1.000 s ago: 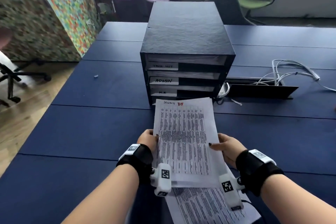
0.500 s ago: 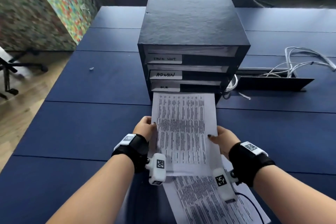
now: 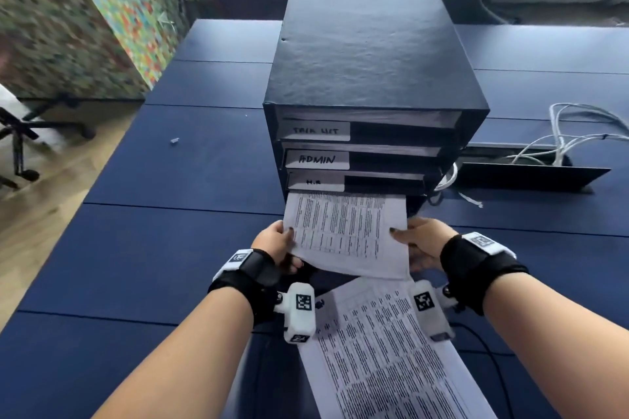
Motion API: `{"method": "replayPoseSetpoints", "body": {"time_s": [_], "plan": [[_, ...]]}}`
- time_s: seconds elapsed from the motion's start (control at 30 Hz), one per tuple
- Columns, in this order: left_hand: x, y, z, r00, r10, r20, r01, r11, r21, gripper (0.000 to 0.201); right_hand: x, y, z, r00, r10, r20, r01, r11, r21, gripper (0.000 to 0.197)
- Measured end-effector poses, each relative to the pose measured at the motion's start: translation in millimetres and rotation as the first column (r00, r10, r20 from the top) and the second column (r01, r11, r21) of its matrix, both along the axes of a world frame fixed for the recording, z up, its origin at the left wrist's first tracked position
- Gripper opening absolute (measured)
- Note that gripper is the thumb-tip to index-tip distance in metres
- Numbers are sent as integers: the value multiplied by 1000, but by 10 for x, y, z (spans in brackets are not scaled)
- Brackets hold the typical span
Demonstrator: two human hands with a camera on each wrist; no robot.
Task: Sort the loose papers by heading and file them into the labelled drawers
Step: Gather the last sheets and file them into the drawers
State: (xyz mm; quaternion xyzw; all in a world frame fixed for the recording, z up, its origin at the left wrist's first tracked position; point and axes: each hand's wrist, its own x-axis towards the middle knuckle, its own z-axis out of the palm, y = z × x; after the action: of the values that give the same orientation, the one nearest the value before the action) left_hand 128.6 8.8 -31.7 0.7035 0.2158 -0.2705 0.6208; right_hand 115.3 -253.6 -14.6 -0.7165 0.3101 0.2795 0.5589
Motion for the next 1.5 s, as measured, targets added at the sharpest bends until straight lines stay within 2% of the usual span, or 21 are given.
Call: {"method": "replayPoseSetpoints", "body": {"time_s": [0.1,0.17,0.2,0.27,0.37,0.43,0.53,0.63,0.7,0.77,0.87,0.93,1.0,1.03,1.1,1.2,1.27,1.33,1.4,1.43,1.5], "plan": [[122,-59,42,996,87,-18,-88,991,-97,13,-79,-11,63,968,174,-179,-173,985,19,20],[195,-126,92,991,126,-48,-132,978,-162,12,-83,-23,41,975,153,-163,-146,988,58,16],[228,-164,124,987,148,-59,-157,967,-198,13,-59,-29,18,987,100,-127,-90,993,78,14],[307,-231,151,977,202,-65,-212,945,-250,21,18,-14,-8,993,-99,-63,108,983,148,11],[435,-295,136,962,271,-17,-267,934,-238,37,149,46,2,908,-418,-33,401,842,362,9],[495,-322,125,960,280,-1,-271,930,-249,40,226,82,5,874,-485,-19,439,773,459,10],[520,-323,98,970,240,22,-229,945,-233,40,316,153,-7,860,-509,15,422,728,541,11],[484,-312,59,982,173,69,-158,970,-186,36,365,186,-28,816,-578,28,449,663,599,14],[447,-314,55,988,111,110,-94,985,-148,34,339,190,-48,830,-555,50,413,673,614,15],[412,-277,37,993,58,106,-43,990,-138,36,280,180,-47,863,-500,72,354,700,620,26],[332,-171,-10,981,-136,138,134,991,27,35,173,113,-16,915,-398,71,295,777,555,35],[256,-85,-29,930,-316,189,260,926,274,31,80,56,-6,951,-305,44,254,855,452,29],[144,-1,1,847,-497,188,344,782,520,24,-14,3,5,983,-183,-9,176,931,319,26],[76,36,15,815,-555,165,376,725,577,20,-56,-21,12,991,-127,-48,136,957,258,27],[-110,79,56,777,-620,113,436,658,614,16,-179,-91,41,992,-45,-115,67,977,202,29],[-400,82,77,767,-640,33,485,613,624,23,-432,-212,-19,991,-96,-89,106,988,117,29],[-590,36,69,759,-651,-23,517,581,628,42,-620,-237,-77,987,-150,-57,153,987,41,24],[-773,-26,47,722,-689,-61,531,496,687,67,-767,-229,-98,985,-168,-31,168,986,-19,22],[-921,-76,6,692,-716,-92,523,409,748,79,-873,-213,-96,985,-174,-17,173,984,-37,21],[-980,-97,-1,686,-720,-103,520,386,762,75,-934,-202,-81,986,-165,-15,165,985,-46,20],[-1040,-121,-4,691,-717,-93,510,391,766,49,-1042,-176,-55,990,-138,-5,137,988,-75,15]]}}
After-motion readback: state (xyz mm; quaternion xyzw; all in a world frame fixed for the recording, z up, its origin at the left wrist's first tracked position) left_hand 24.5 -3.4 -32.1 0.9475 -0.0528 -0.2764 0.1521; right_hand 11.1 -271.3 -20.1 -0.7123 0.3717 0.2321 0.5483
